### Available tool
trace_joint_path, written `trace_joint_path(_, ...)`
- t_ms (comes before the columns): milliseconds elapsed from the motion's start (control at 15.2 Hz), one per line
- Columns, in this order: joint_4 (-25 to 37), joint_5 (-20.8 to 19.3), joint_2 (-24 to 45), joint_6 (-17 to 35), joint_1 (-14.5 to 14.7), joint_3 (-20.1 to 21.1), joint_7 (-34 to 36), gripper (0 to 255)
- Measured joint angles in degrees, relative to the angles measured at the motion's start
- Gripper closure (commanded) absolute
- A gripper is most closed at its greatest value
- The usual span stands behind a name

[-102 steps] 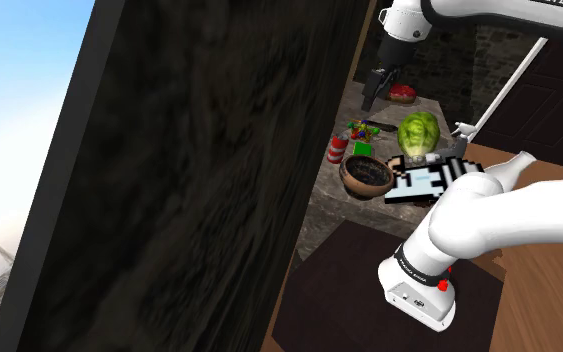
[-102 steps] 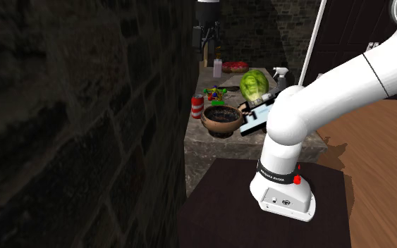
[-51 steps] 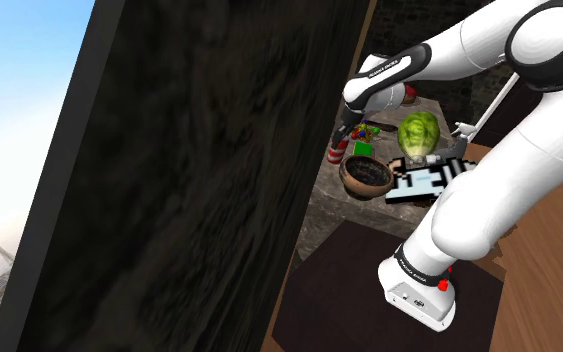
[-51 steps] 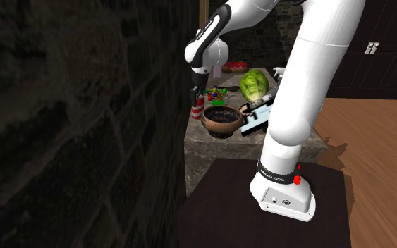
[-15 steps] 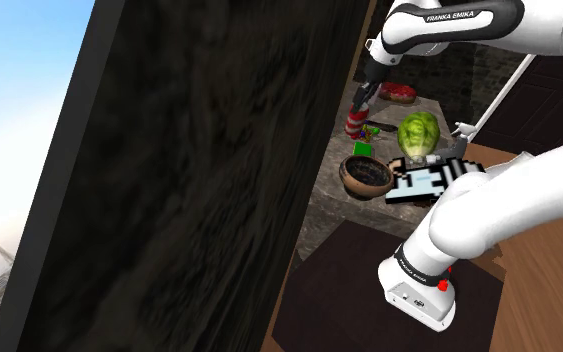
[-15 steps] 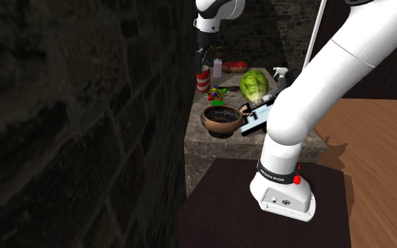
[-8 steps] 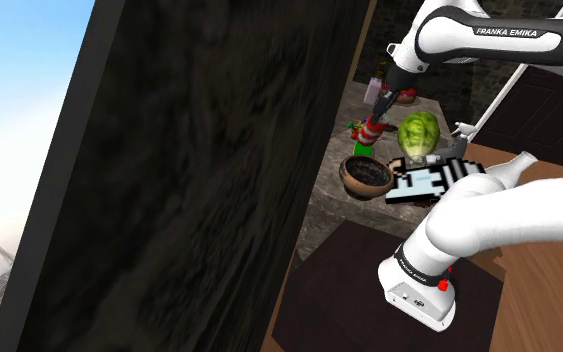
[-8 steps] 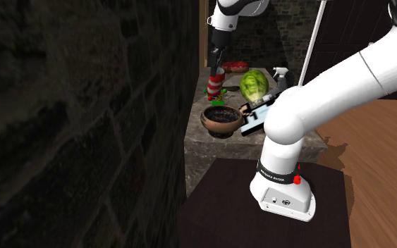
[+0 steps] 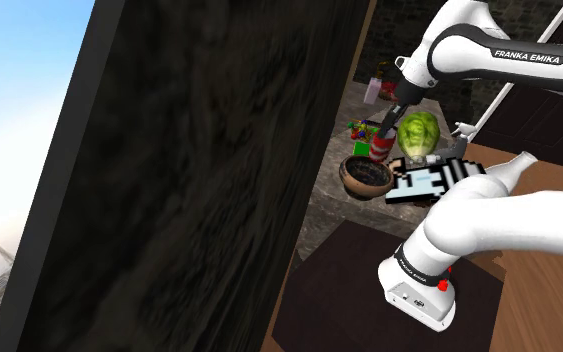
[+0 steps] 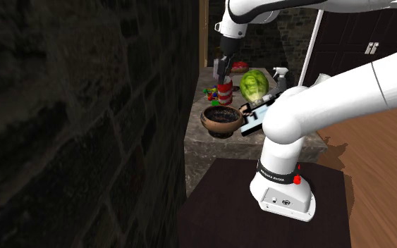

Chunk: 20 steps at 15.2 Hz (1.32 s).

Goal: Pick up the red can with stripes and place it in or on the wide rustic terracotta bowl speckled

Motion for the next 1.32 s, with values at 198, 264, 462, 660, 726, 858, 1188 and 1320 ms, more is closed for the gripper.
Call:
trace_joint_path(198,-2.3,-0.5,-0.1,2.1,-0.3,-0.5,0.0,255)
trace_joint_path(264,-3.0,-0.7,-0.1,2.9,-0.4,-0.7,-0.1,255)
trace_joint_path(462,-4.4,-1.1,0.2,4.6,-0.6,-1.2,-0.1,0)
trace_joint_path(660,-4.4,-0.4,3.5,5.3,-1.9,-1.1,3.8,0)
trace_joint_path(726,-4.8,0.2,6.0,6.3,-2.8,-1.2,6.7,0)
trace_joint_path(858,-4.9,1.8,11.0,7.4,-4.6,-1.0,13.3,0)
trace_joint_path(1188,-5.9,4.7,18.6,10.7,-6.2,-1.0,22.5,0)
trace_joint_path(1320,-7.1,4.7,19.5,12.5,-6.3,-1.2,22.8,0)
